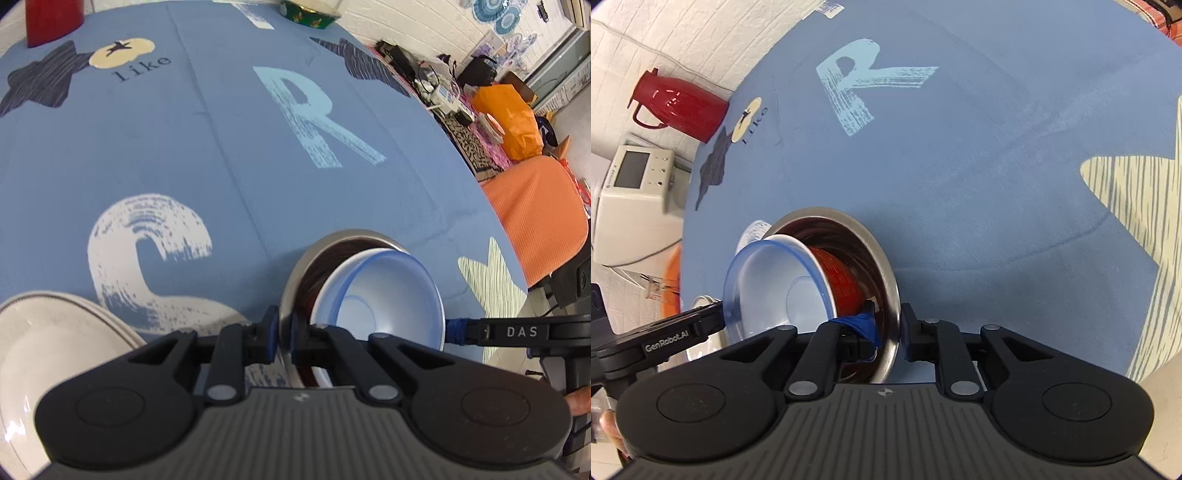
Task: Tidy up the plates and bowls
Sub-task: 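Grip the steel bowl rim with both grippers around the nested bowls, then lift the nested bowls and lower them onto the plate stack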
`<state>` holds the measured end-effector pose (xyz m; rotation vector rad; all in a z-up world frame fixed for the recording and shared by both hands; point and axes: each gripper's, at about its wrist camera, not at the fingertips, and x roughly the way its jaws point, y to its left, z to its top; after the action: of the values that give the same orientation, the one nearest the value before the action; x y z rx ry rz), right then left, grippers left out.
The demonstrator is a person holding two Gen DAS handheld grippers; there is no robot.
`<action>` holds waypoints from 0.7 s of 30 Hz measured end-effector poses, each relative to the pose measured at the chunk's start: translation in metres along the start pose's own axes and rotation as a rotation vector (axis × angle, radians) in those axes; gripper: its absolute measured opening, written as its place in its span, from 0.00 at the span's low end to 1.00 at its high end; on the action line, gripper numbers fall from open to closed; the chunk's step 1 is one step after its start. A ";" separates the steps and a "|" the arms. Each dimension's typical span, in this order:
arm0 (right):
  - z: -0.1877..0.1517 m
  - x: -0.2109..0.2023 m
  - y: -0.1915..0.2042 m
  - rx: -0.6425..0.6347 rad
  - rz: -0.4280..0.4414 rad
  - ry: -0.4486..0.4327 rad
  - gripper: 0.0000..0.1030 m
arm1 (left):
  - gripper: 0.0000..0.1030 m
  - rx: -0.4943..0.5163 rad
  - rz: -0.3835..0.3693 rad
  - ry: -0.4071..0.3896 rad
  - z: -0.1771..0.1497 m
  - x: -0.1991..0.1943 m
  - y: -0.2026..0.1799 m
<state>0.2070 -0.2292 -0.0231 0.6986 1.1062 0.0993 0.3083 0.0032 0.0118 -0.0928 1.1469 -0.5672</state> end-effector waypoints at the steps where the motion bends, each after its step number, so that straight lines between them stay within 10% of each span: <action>1: 0.002 0.000 0.002 -0.024 0.002 -0.008 0.00 | 0.00 -0.004 0.001 -0.003 0.002 0.000 0.002; 21: 0.011 0.029 0.021 -0.080 -0.035 0.014 0.00 | 0.00 -0.111 -0.012 0.017 0.005 0.005 0.040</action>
<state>0.2354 -0.2056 -0.0311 0.6071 1.1212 0.1181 0.3290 0.0343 -0.0044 -0.1906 1.1953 -0.5154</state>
